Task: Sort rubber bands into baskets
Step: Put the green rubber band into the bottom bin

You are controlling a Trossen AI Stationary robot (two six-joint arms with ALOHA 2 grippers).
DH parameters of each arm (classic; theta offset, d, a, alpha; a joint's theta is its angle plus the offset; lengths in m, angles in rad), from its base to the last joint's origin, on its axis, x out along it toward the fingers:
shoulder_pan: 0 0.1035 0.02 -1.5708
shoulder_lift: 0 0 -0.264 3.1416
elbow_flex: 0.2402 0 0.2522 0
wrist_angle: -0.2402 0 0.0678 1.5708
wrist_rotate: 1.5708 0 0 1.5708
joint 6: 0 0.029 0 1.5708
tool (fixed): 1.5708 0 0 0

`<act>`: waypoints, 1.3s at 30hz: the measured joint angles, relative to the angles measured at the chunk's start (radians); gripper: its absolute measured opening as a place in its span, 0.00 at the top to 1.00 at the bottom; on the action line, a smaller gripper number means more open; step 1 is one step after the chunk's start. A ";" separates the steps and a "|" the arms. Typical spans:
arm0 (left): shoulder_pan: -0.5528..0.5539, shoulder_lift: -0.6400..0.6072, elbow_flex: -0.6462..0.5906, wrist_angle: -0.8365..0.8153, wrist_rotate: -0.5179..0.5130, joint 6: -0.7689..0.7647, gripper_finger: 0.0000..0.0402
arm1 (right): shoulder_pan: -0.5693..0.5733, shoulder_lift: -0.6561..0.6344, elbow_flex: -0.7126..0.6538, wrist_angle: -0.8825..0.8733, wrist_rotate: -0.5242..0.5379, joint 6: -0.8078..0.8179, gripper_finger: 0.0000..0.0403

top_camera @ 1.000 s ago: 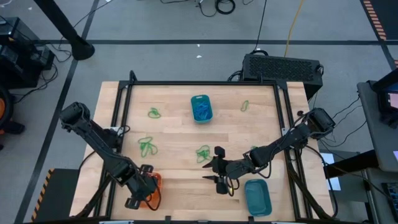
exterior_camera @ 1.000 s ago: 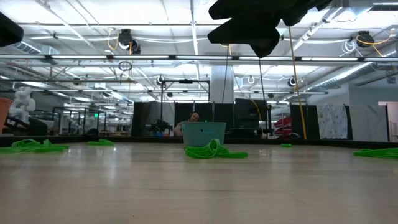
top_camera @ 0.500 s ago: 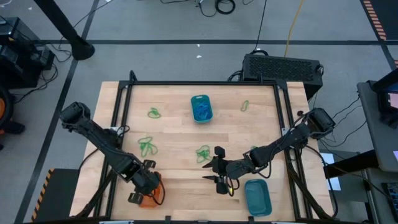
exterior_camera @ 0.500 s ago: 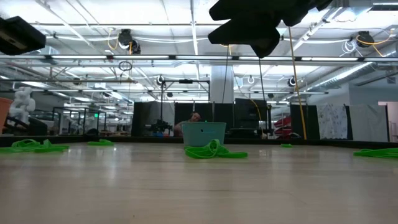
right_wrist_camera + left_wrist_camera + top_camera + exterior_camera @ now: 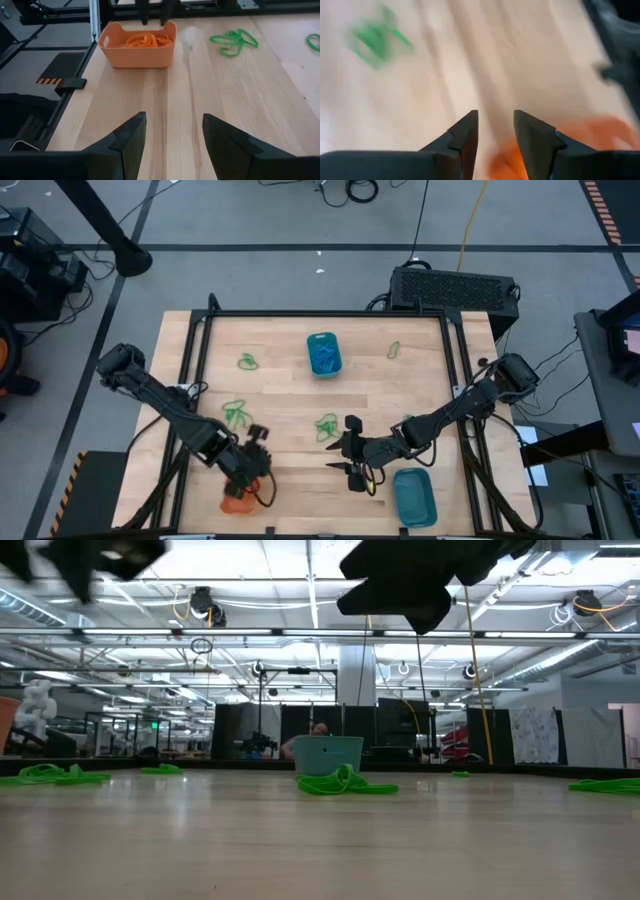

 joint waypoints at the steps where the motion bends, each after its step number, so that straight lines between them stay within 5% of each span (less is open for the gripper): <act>1: 0.012 0.003 -0.005 0.037 -0.041 0.043 0.67 | 0.000 -0.003 0.000 -0.013 0.000 0.007 0.54; 8: 0.159 0.123 -0.012 0.301 -0.086 0.293 0.67 | 0.000 -0.056 0.000 -0.193 0.005 0.135 0.54; 15: 0.331 0.317 0.009 0.432 -0.001 0.506 0.67 | 0.013 -0.067 0.000 -0.296 0.007 0.215 0.54; 22: 0.443 0.398 0.010 0.536 0.247 0.535 0.67 | 0.017 -0.067 0.000 -0.335 0.007 0.240 0.54; 39: 0.487 0.468 0.010 0.555 0.298 0.583 0.67 | 0.017 -0.067 0.000 -0.350 0.030 0.237 0.54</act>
